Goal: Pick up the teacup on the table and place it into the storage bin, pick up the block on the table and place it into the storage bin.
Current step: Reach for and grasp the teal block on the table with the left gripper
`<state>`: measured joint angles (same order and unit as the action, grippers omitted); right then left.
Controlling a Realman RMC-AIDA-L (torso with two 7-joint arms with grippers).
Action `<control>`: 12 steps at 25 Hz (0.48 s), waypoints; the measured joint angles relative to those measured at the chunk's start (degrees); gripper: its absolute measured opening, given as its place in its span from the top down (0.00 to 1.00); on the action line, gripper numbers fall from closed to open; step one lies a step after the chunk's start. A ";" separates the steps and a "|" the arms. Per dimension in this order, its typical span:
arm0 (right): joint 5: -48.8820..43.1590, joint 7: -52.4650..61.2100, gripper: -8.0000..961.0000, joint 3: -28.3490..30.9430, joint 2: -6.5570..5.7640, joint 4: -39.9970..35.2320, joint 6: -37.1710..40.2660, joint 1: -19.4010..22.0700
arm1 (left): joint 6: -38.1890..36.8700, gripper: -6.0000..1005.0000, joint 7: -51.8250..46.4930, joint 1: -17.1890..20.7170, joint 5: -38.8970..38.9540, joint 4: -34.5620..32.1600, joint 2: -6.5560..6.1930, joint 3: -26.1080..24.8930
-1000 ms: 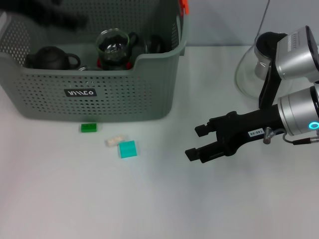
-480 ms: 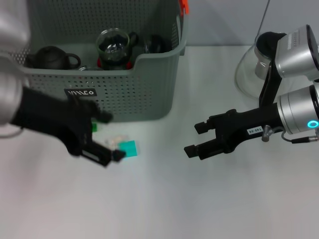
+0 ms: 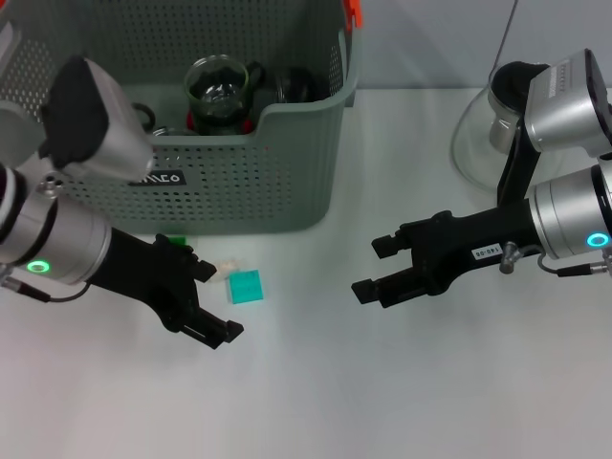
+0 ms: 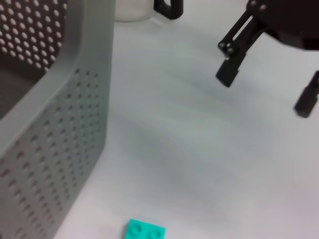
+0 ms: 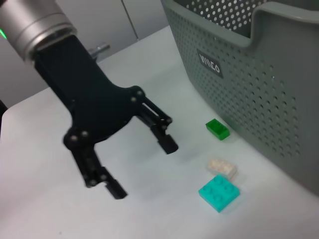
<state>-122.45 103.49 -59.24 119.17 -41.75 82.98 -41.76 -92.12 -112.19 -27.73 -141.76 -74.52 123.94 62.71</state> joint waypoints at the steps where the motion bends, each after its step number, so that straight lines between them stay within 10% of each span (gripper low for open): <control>1: 0.00 0.01 0.08 0.00 -0.01 0.00 0.05 0.00 | 0.63 0.08 0.05 0.00 -0.41 0.11 0.03 0.64; 12: 0.12 -0.29 0.08 0.00 0.22 0.00 -0.07 0.27 | 7.52 0.08 4.16 -0.07 -2.34 1.14 0.32 10.45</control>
<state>-122.32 103.20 -59.24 119.39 -41.75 82.91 -41.49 -84.60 -108.03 -27.80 -144.10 -73.38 124.26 73.16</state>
